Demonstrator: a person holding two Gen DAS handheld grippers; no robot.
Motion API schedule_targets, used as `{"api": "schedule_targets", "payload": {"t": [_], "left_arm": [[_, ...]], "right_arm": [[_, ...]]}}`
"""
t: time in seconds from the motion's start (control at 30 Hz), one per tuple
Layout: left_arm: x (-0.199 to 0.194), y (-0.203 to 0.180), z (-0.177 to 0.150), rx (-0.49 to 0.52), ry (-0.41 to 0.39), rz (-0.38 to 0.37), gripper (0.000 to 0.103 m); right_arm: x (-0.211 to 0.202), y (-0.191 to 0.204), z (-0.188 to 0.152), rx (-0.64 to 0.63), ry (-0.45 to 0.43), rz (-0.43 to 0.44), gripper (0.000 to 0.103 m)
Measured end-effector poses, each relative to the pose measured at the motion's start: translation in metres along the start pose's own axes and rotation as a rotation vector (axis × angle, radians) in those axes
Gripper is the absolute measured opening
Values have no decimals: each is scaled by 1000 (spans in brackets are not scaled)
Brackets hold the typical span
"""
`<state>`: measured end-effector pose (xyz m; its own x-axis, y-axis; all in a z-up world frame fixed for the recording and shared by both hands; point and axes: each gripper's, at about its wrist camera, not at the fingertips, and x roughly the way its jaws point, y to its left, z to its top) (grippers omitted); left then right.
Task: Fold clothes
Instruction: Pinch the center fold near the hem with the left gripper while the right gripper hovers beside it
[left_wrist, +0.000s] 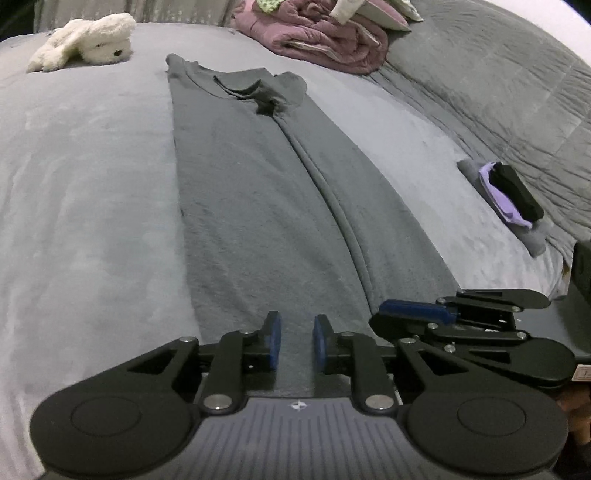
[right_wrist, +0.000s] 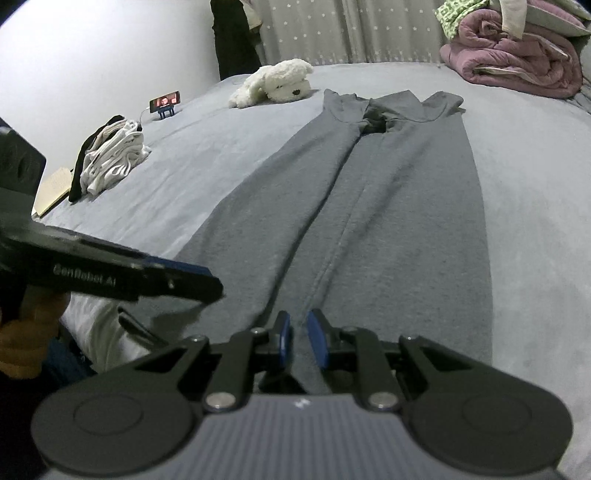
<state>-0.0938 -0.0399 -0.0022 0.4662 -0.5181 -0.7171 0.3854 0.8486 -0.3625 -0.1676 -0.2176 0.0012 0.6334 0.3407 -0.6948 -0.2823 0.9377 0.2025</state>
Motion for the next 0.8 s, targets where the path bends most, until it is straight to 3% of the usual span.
{"api": "schedule_targets", "payload": {"t": [0.2,0.37,0.53,0.7,0.8], "left_arm": [[-17,17,7,-76,-51,-2,18],[-13,18,4,-67,-38,29,18],[-11,19,1,-64,-25,31,18],[-20,31,-9,-142,-24,-4,18],[-29,30,-20,-135,-35,-1,18]], "right_arm": [[-18,-5,1,44,-110,15,16],[-21,16,1,-36,-165,84,16],[10,39,-2,-145,-17,24,14],[11,32,3,-113,22,29,12],[7,33,-1,-131,18,25,12]]}}
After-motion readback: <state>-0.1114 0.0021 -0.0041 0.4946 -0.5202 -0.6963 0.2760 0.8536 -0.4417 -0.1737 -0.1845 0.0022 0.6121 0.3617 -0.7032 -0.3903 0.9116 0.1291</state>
